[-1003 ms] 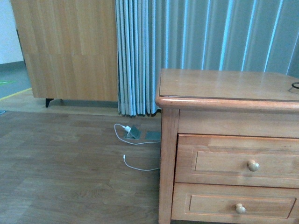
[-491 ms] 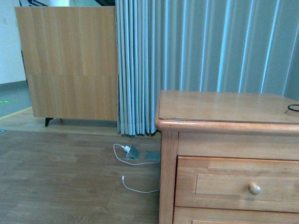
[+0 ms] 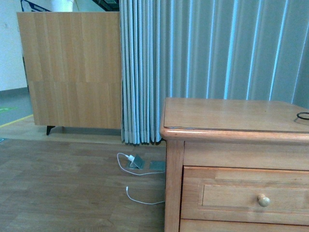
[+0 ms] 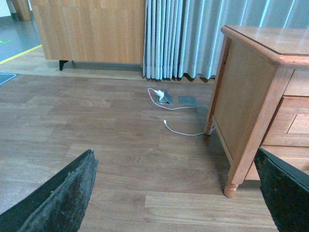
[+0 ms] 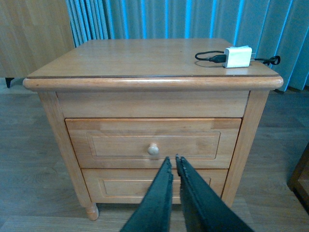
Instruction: Place pink marker in drawer with both arms
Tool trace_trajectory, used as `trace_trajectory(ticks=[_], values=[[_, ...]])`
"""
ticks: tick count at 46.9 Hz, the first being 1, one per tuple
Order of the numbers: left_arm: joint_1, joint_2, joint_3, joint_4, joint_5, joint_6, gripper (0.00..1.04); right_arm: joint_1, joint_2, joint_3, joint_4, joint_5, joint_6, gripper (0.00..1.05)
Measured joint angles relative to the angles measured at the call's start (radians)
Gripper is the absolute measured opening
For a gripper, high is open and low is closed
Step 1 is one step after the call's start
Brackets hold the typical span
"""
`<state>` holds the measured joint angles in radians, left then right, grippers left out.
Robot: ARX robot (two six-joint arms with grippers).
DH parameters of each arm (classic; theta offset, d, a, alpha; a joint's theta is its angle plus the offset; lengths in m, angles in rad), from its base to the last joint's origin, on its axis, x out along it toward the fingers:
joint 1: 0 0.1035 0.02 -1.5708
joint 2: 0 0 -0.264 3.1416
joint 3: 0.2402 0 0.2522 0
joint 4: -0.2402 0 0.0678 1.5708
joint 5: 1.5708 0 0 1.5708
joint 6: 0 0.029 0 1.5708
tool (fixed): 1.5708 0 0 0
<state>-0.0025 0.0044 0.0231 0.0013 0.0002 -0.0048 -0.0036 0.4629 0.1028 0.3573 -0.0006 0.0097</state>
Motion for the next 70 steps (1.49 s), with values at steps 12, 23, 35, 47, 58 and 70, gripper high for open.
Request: trace_trajectory(ticks=[12,23,35,47,58,70], values=[[0.000,0.000,0.000,0.000,0.000,0.000,0.99,0.000,-0.096,-0.042,-0.052,0.000,-0.006,0.01],[0.000,0.000,0.000,0.000,0.000,0.000,0.99,0.000,-0.194,-0.092,-0.093,0.000,-0.006,0.01],[0.000,0.000,0.000,0.000,0.000,0.000,0.99,0.000,-0.270,-0.098,-0.161,0.000,-0.006,0.01],[0.000,0.000,0.000,-0.001,0.000,0.000,0.99,0.001,-0.457,-0.097,-0.355,0.000,-0.006,0.01],[0.000,0.000,0.000,-0.001,0.000,0.000,0.99,0.001,-0.459,-0.097,-0.356,0.000,-0.006,0.01],[0.000,0.000,0.000,-0.001,0.000,0.000,0.99,0.001,-0.459,-0.097,-0.356,0.000,-0.008,0.18]])
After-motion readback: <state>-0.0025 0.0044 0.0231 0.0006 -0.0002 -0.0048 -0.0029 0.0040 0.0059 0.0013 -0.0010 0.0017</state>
